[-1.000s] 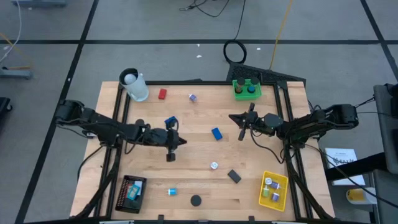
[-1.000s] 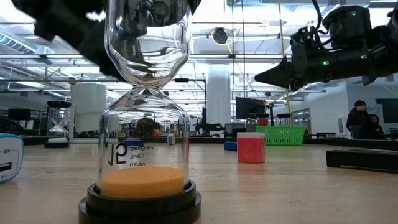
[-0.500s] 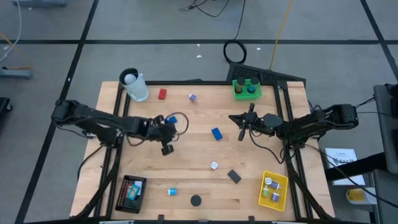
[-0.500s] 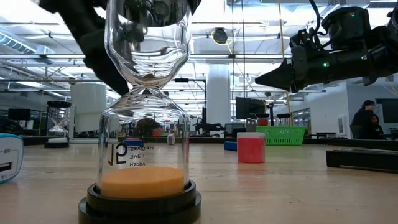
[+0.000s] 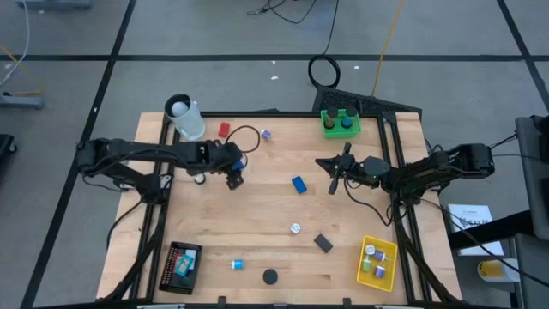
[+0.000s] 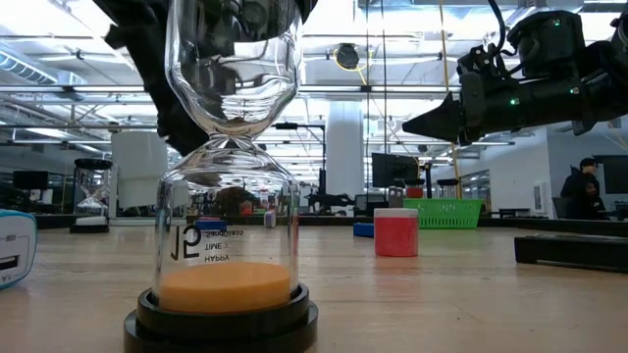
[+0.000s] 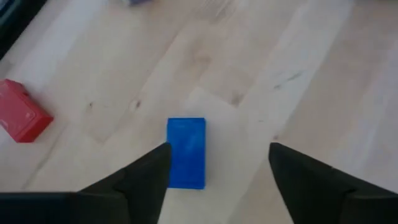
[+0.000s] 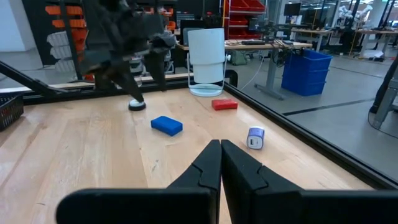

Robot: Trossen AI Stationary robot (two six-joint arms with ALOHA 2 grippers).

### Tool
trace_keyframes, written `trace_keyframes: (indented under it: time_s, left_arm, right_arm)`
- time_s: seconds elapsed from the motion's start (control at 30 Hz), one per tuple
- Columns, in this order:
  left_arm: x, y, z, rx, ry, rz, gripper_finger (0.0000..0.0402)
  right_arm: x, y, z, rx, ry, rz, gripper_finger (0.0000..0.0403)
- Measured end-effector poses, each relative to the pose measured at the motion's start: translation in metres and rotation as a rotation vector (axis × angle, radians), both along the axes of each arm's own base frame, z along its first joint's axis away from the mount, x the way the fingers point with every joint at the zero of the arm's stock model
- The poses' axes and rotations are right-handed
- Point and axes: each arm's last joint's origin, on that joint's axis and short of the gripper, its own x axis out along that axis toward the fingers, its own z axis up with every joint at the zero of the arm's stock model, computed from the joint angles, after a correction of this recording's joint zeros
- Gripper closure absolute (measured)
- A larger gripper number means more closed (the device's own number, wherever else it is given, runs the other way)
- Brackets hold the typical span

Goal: Pick & Place Office items
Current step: Put the top blue digital clock into the black bin

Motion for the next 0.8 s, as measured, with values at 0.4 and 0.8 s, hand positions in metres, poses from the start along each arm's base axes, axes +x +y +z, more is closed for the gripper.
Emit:
trace_keyframes:
  time_s: [0.4, 0.8]
  left_arm:
    - [0.007, 0.038, -0.045, 0.024, 0.22, -0.065, 0.0088]
    - [0.012, 0.048, -0.067, -0.071, 0.241, -0.121, 0.0139]
  right_arm:
    - [0.0, 0.0, 0.0, 0.0, -0.001, 0.0, 0.0399]
    - [0.0, 0.0, 0.0, 0.0, 0.0, 0.0, 0.0399]
